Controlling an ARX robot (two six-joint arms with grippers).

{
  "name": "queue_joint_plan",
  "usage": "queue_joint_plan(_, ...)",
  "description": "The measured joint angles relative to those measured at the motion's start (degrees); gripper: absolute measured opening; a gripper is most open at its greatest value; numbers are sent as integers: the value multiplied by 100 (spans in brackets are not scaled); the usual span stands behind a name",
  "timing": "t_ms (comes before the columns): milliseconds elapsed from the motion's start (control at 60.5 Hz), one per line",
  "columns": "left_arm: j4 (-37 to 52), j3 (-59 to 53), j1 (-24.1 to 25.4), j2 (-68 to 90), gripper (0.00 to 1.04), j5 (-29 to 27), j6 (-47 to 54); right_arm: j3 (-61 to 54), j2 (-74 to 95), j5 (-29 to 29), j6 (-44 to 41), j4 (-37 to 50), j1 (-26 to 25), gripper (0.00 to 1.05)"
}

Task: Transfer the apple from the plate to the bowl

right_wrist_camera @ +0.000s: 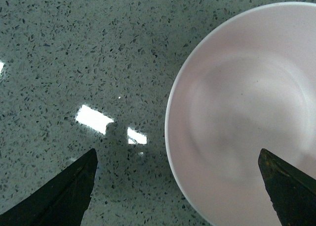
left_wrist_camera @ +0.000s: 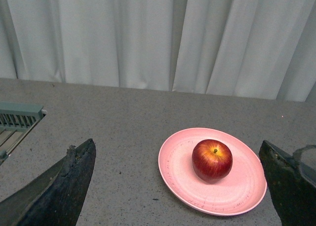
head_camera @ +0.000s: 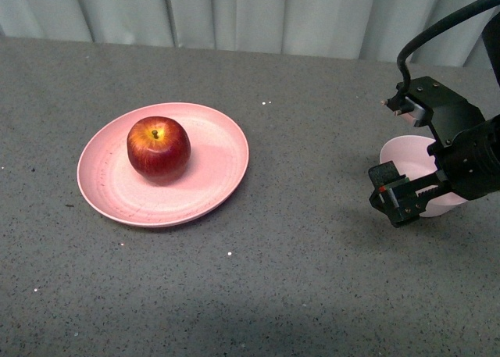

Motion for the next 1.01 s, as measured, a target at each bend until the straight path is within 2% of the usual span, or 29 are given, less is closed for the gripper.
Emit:
queue_joint_plan(281,0,0,0,0,98,0,0,282,262,-17,-26,-57,59,95)
queue_joint_plan(380,0,0,0,0,98,-2,0,304,282,-7,-35,-74,72,82)
queue_joint_plan(578,0,0,0,0,98,0,0,302,291,31,-87,-76,66,39)
queue_joint_plan(677,0,0,0,0,98,0,0,302,291,46,-109,-87,46,25)
queue_joint_plan(793,0,0,0,0,98,-2,0,302,291,103,-164,-107,15,3)
queue_joint_plan(1008,0,0,0,0,98,-2,0,245,37,173,-308,-103,66,1)
